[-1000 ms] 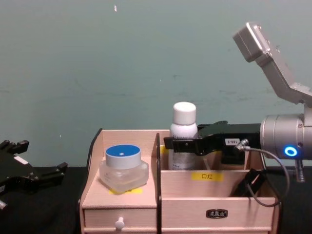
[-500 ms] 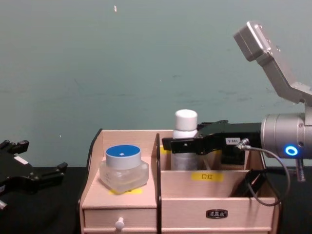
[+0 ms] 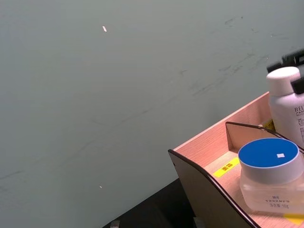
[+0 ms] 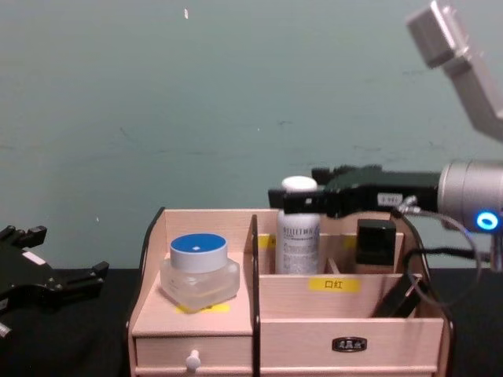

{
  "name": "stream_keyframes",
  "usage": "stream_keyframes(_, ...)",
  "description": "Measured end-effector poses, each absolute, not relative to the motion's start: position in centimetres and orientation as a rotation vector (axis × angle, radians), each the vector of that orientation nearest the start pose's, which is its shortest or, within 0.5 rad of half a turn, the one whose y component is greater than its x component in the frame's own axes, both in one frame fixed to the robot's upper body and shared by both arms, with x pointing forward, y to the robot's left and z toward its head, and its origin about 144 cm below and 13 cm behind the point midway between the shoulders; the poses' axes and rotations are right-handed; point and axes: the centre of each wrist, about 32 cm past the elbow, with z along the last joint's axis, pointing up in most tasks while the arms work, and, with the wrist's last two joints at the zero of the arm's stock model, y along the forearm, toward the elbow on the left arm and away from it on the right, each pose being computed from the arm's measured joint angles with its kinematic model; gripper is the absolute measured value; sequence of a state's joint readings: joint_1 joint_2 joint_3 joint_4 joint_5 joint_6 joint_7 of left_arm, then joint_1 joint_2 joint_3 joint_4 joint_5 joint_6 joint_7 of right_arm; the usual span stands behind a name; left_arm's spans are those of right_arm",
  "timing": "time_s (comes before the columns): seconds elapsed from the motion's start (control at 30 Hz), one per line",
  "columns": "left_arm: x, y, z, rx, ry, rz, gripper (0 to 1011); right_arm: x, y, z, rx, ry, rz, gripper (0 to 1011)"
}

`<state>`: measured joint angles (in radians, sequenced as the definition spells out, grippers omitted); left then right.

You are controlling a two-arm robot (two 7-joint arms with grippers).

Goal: Pick up the facial cleanser and watermelon frost from the table and place them into the tiered storage box.

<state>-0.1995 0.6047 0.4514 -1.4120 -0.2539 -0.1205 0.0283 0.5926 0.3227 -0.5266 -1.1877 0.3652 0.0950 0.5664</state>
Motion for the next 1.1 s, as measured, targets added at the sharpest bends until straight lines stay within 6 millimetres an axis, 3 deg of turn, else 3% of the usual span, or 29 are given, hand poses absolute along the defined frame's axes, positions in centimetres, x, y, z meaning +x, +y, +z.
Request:
stream_keyframes(0.2,48.9,31.0,114.0,0.304,-0.285,1.248,1001,58.3,-22.3,123.9,-0.096,-0.119,-0.706,1000)
stream_keyframes(0.5,48.9,31.0,114.0,0.304,-0.285,1.248,1001,54.3,-24.6,126.4,0.001,-0.224,-0.828,1000)
stream_keyframes(0.77,48.9,31.0,114.0,0.304,-0.285,1.248,1001,50.8,-26.6,125.7,0.049,-0.262,-1.034,1000)
stream_keyframes(1.1,48.9,31.0,114.0,0.304,-0.285,1.248,1001,48.4,-28.5,123.9,0.047,-0.243,-1.207,1000)
